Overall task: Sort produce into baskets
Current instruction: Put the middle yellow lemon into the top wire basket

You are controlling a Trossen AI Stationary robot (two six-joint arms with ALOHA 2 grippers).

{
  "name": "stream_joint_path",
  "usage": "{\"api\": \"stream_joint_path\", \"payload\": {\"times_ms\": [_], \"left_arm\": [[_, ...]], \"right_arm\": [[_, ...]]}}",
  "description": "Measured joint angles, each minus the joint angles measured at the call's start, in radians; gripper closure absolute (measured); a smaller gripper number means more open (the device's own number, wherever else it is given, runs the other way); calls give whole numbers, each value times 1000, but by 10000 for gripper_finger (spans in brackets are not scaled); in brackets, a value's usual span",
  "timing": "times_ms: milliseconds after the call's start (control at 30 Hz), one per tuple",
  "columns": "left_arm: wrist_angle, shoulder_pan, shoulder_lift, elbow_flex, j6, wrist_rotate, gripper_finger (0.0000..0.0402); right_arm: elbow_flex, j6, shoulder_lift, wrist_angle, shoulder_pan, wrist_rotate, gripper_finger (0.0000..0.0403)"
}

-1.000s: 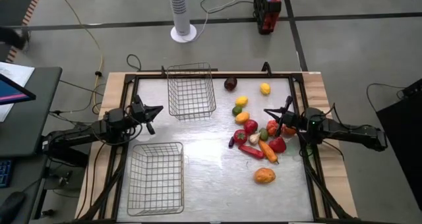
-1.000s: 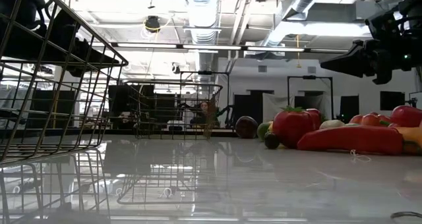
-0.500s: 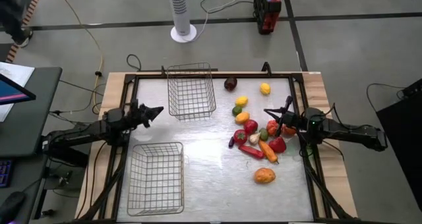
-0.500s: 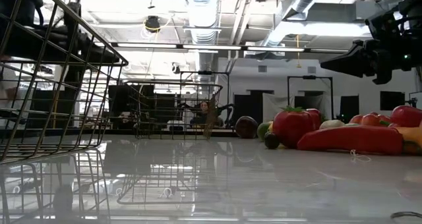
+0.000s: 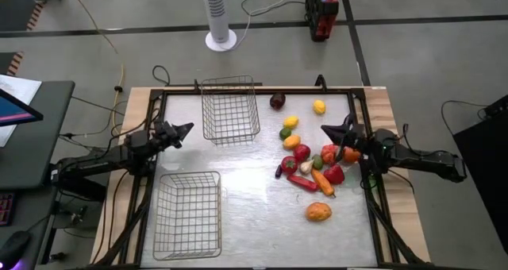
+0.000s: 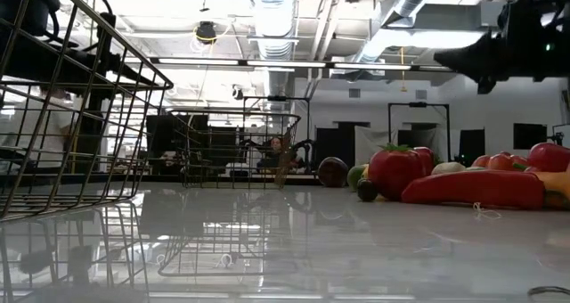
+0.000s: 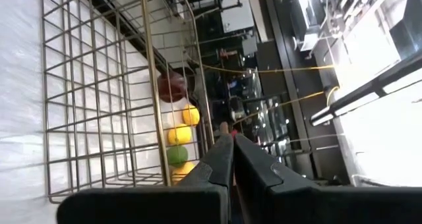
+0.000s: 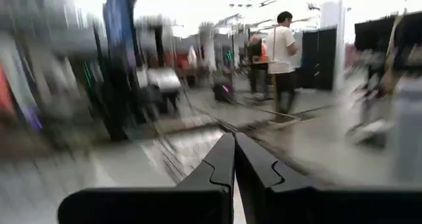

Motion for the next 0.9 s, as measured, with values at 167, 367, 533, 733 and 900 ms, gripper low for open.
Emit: {"api": "stream_joint_path", "payload": {"times_ms": [167,367,533,733,900], "left_arm": [[0,0,0,0,2,0,401],[0,0,0,0,19,0,401],[53,0,0,0,218,3,402],[257,0,0,0,461,10,402],[294,0,9,19,583,119,402]], "right_arm": [[0,318,0,37,0,0,362],[0,506,0,50,0,0,362],[0,789,0,51,1,0,362],[0,1131,0,51,0,14,362],[33,1199,10,31,0,50,362]]}}
